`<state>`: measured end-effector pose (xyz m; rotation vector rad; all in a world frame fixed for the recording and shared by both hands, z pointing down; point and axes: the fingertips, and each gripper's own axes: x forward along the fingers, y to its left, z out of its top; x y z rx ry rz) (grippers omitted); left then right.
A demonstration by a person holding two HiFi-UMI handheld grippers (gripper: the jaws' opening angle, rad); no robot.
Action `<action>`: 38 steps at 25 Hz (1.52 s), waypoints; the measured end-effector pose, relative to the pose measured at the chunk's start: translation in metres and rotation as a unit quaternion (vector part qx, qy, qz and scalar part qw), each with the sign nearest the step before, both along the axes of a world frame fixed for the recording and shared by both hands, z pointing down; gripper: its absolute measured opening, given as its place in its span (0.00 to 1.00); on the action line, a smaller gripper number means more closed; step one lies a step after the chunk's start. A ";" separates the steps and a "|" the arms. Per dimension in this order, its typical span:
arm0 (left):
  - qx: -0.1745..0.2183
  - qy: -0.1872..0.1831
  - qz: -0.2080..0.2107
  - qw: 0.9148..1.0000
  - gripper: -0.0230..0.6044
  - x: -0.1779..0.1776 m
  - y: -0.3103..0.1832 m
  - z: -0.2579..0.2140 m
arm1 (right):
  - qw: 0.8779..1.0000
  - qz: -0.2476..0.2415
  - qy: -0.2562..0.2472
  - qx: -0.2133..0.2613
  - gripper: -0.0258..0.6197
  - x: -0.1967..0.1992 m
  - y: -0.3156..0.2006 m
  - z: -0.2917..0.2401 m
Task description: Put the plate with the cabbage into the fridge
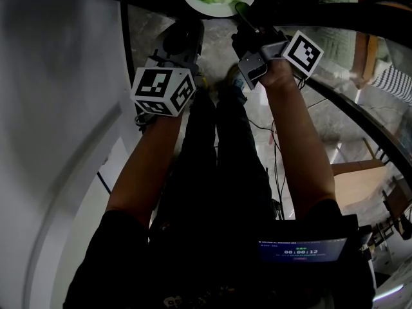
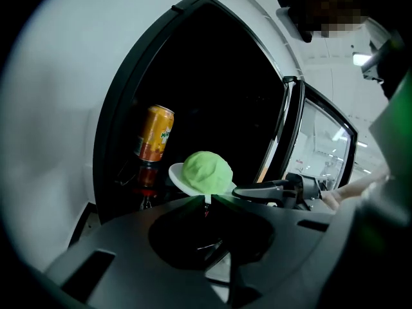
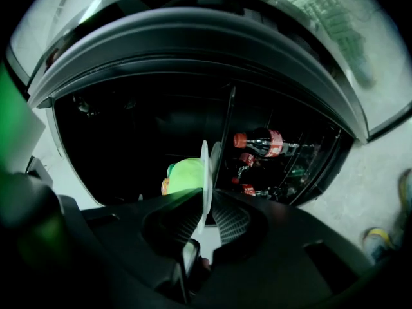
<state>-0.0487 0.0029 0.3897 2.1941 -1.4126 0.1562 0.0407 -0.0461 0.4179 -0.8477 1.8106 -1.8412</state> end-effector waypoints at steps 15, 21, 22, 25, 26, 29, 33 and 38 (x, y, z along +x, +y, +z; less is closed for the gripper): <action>0.004 -0.011 0.011 1.000 0.06 -0.004 0.002 0.003 | 0.966 -0.029 0.224 0.130 0.07 0.019 0.034 -0.016; 0.012 -0.028 0.022 0.999 0.06 -0.002 -0.002 0.004 | 0.805 -0.079 0.486 0.330 0.05 0.005 0.039 -0.035; 0.013 -0.031 0.023 0.999 0.06 -0.002 -0.002 0.004 | 0.793 -0.087 0.497 0.341 0.05 0.000 0.041 -0.034; 0.017 -0.043 0.028 0.999 0.06 -0.005 0.000 0.006 | 0.781 -0.100 0.510 0.348 0.05 -0.010 0.049 -0.028; 0.018 -0.046 0.030 0.998 0.06 -0.005 0.001 0.007 | 0.777 -0.100 0.513 0.350 0.05 -0.011 0.050 -0.027; 0.021 -0.056 0.038 0.997 0.06 -0.004 0.001 0.009 | 0.768 -0.099 0.523 0.357 0.04 -0.011 0.050 -0.026; 0.031 -0.068 0.049 0.996 0.05 0.000 -0.002 0.009 | 0.765 -0.103 0.526 0.356 0.04 -0.011 0.047 -0.023; 0.034 -0.074 0.048 0.995 0.05 0.001 -0.006 0.009 | 0.763 -0.105 0.526 0.362 0.04 -0.014 0.044 -0.022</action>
